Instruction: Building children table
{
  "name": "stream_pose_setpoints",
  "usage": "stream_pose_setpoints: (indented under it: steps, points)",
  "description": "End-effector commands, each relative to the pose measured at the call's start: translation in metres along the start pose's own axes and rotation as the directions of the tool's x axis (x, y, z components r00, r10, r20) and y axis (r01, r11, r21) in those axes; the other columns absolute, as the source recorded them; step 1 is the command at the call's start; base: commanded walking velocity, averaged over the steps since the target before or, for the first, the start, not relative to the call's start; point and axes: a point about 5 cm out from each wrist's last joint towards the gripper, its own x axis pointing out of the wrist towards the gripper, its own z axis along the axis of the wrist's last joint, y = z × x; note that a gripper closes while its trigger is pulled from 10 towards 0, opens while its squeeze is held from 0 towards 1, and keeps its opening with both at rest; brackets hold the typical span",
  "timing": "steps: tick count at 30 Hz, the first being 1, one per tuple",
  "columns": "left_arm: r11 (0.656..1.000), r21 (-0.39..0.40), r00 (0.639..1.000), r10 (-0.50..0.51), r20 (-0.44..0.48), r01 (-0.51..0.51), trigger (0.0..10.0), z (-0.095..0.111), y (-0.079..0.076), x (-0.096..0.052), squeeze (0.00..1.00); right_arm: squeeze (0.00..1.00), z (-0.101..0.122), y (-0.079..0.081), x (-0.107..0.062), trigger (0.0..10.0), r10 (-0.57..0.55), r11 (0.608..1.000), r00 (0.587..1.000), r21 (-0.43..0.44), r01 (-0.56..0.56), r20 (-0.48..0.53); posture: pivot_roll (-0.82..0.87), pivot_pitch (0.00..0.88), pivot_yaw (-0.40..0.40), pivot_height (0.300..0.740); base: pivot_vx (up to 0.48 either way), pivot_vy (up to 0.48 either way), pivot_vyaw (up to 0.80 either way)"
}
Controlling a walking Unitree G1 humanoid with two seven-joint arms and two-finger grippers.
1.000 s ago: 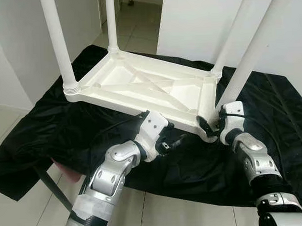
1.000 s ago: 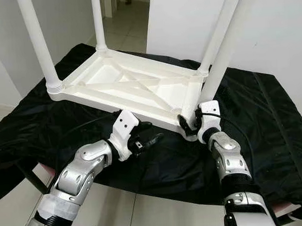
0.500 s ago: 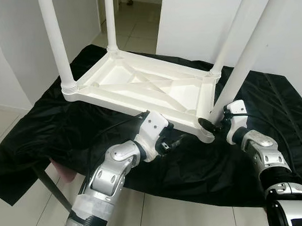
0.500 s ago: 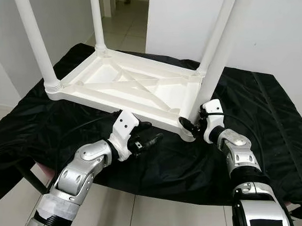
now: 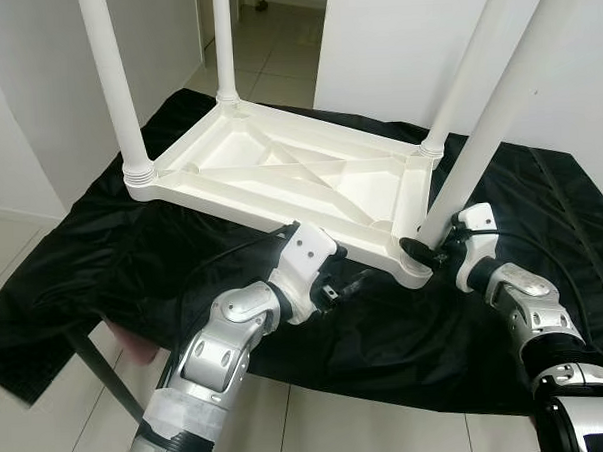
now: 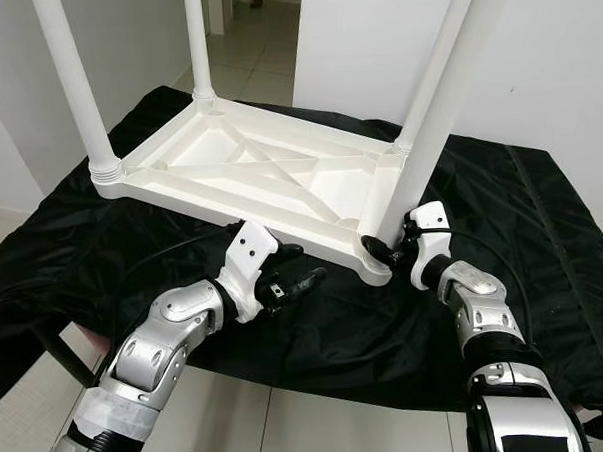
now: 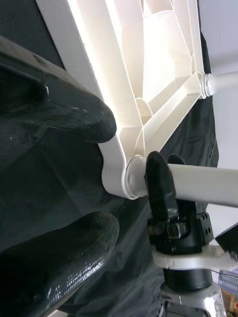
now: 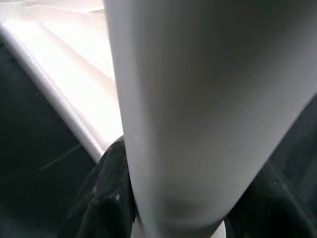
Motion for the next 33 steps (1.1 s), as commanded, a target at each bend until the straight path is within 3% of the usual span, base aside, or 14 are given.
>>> stream_pose_setpoints:
  steps: [1, 5, 8, 12, 14, 17, 19, 21, 24, 26, 30, 31, 32, 33]
  points:
    - [1.000, 0.005, 1.000, 0.022, -0.011, -0.022, 10.0, -0.001, -0.001, 0.000, 0.00, 0.00, -0.011, -0.004, -0.004, 10.0, -0.054, 0.999, 0.997, 0.004, 0.055, -0.063, 0.00, 0.000, -0.092, 0.740, 0.000, 0.000, 0.00]
    - [1.000, 0.001, 1.000, 0.018, -0.013, -0.018, 10.0, -0.001, -0.002, 0.000, 0.00, 0.00, -0.009, -0.009, -0.004, 10.0, -0.197, 0.980, 0.979, 0.014, 0.198, -0.048, -0.01, 0.002, -0.086, 0.740, 0.000, 0.000, 0.00]
    - [1.000, -0.004, 1.000, 0.011, -0.014, -0.011, 10.0, -0.001, -0.004, 0.000, 0.00, 0.00, -0.008, -0.009, -0.006, 10.0, -0.398, 0.909, 0.917, 0.124, 0.397, -0.018, -0.01, 0.017, -0.080, 0.740, 0.000, 0.000, 0.00]
    - [1.000, -0.005, 1.000, 0.010, -0.014, -0.010, 10.0, -0.001, -0.004, 0.000, 0.00, 0.00, -0.009, -0.009, -0.007, 10.0, -0.448, 0.882, 0.894, 0.157, 0.445, -0.017, -0.01, 0.017, -0.080, 0.740, 0.000, 0.000, 0.00]
    - [1.000, -0.009, 1.000, 0.008, -0.014, -0.008, 10.0, -0.002, -0.005, 0.000, 0.00, 0.00, -0.015, -0.001, -0.010, 10.0, -0.607, 0.776, 0.795, 0.209, 0.596, -0.011, -0.03, 0.026, -0.080, 0.740, 0.000, 0.000, 0.00]
    - [1.000, -0.011, 1.000, 0.007, -0.014, -0.007, 10.0, -0.002, -0.005, 0.001, 0.00, 0.00, -0.018, 0.003, -0.012, 10.0, -0.669, 0.722, 0.743, 0.223, 0.654, -0.011, -0.03, 0.026, -0.080, 0.740, 0.000, 0.000, 0.00]
    - [1.000, -0.018, 1.000, 0.001, -0.013, -0.001, 10.0, -0.002, -0.006, 0.003, 0.00, 0.00, -0.017, 0.021, -0.010, 10.0, -0.777, 0.613, 0.629, 0.252, 0.749, 0.019, -0.05, 0.029, -0.075, 0.740, 0.000, 0.000, 0.00]
    - [1.000, -0.019, 1.000, -0.006, -0.013, 0.006, 10.0, -0.003, -0.008, 0.005, 0.00, 0.00, -0.015, 0.034, -0.008, 10.0, -0.802, 0.582, 0.596, 0.264, 0.769, 0.029, -0.06, 0.025, -0.069, 0.740, 0.000, 0.000, 0.00]
    - [1.000, -0.019, 1.000, -0.016, -0.008, 0.016, 10.0, -0.002, -0.010, 0.007, 0.00, 0.00, -0.015, 0.047, -0.005, 10.0, -0.817, 0.560, 0.577, 0.265, 0.785, 0.015, -0.07, 0.024, -0.067, 0.740, 0.000, 0.000, 0.00]
    - [1.000, -0.015, 1.000, -0.020, -0.001, 0.020, 10.0, 0.001, -0.009, 0.010, 0.00, 0.00, -0.016, 0.064, 0.001, 10.0, -0.776, 0.606, 0.631, 0.273, 0.747, -0.004, -0.07, 0.024, -0.063, 0.740, 0.000, 0.000, 0.00]
    - [1.000, -0.015, 1.000, -0.019, 0.002, 0.019, 10.0, 0.002, -0.009, 0.011, 0.00, 0.00, -0.016, 0.067, 0.001, 10.0, -0.757, 0.625, 0.653, 0.288, 0.725, -0.002, -0.07, 0.024, -0.063, 0.740, 0.000, 0.000, 0.00]
    - [1.000, -0.012, 1.000, -0.015, 0.002, 0.015, 10.0, 0.002, -0.008, 0.012, 0.00, 0.16, -0.016, 0.068, 0.000, 10.0, -0.749, 0.635, 0.663, 0.288, 0.717, 0.003, -0.07, 0.024, -0.063, 0.740, 0.000, 0.000, 0.00]
    - [1.000, -0.011, 1.000, -0.014, 0.004, 0.014, 10.0, 0.002, -0.009, 0.011, 0.00, 1.00, -0.017, 0.061, -0.006, 10.0, -0.764, 0.624, 0.645, 0.268, 0.734, 0.013, -0.06, 0.021, -0.065, 0.740, 0.000, 0.000, 0.00]
    - [1.000, -0.009, 1.000, -0.013, 0.003, 0.013, 10.0, 0.002, -0.008, 0.010, 0.00, 1.00, -0.017, 0.056, -0.011, 10.0, -0.774, 0.615, 0.632, 0.266, 0.742, 0.026, -0.06, 0.021, -0.065, 0.740, 0.000, 0.000, 0.00]
